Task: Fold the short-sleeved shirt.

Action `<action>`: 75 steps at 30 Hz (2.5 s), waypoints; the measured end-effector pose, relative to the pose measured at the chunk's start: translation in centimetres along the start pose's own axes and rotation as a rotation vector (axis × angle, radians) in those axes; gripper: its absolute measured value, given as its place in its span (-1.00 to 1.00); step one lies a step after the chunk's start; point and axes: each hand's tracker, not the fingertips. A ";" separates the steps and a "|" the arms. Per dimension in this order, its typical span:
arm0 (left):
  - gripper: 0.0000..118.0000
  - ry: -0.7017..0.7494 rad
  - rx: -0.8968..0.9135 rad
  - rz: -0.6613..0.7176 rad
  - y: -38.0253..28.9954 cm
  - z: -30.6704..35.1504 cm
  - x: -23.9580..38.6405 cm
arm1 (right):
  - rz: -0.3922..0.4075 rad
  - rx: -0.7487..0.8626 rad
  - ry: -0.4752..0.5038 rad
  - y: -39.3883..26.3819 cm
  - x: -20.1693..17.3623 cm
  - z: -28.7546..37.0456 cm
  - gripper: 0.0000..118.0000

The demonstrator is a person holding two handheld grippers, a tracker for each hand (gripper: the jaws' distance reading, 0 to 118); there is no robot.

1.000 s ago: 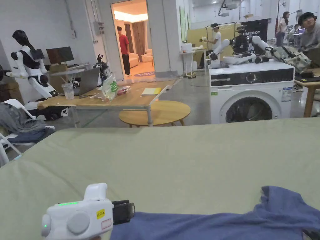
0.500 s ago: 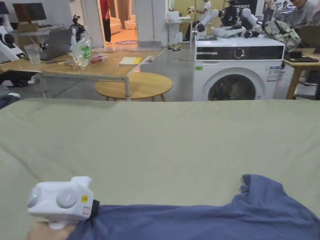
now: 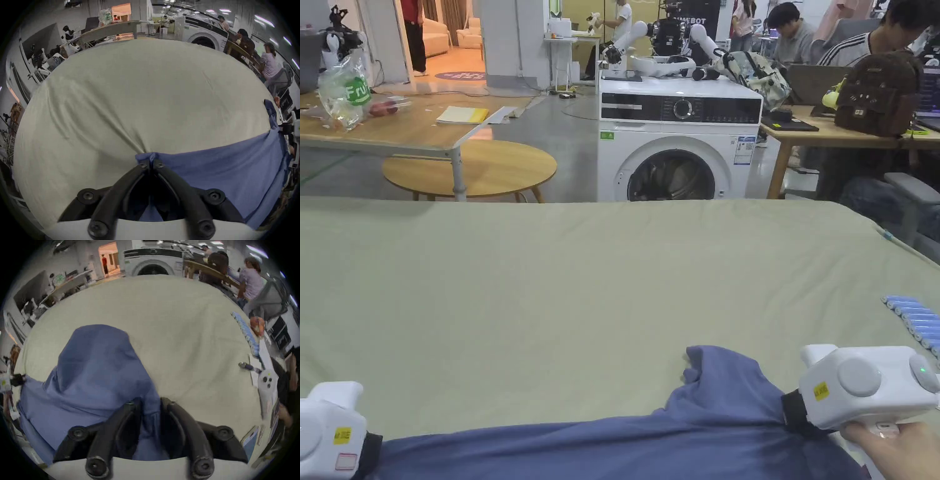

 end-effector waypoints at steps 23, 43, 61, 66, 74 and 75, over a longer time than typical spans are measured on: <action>-1.00 -0.247 0.189 0.078 -19.7 16.8 -5.3 | -0.136 0.253 0.210 -26.1 3.2 19.6 -1.00; 0.26 -0.158 0.708 -0.058 -15.5 23.8 3.7 | -0.032 0.698 0.157 -20.8 -5.7 24.7 0.01; -0.81 -0.423 0.531 0.014 -16.0 21.3 5.8 | 0.058 0.593 0.298 -21.4 -14.7 19.0 -1.00; 0.74 -0.510 0.369 0.254 -18.6 18.9 -3.9 | 0.009 0.540 0.354 -23.3 -12.2 19.3 -1.00; 0.74 -0.623 0.191 0.622 -22.4 11.4 -11.4 | -0.023 0.502 0.392 -24.5 -11.4 19.8 -1.00; 0.74 -0.642 0.175 0.657 -22.7 10.5 -11.5 | -0.030 0.499 0.397 -24.5 -11.2 19.9 -1.00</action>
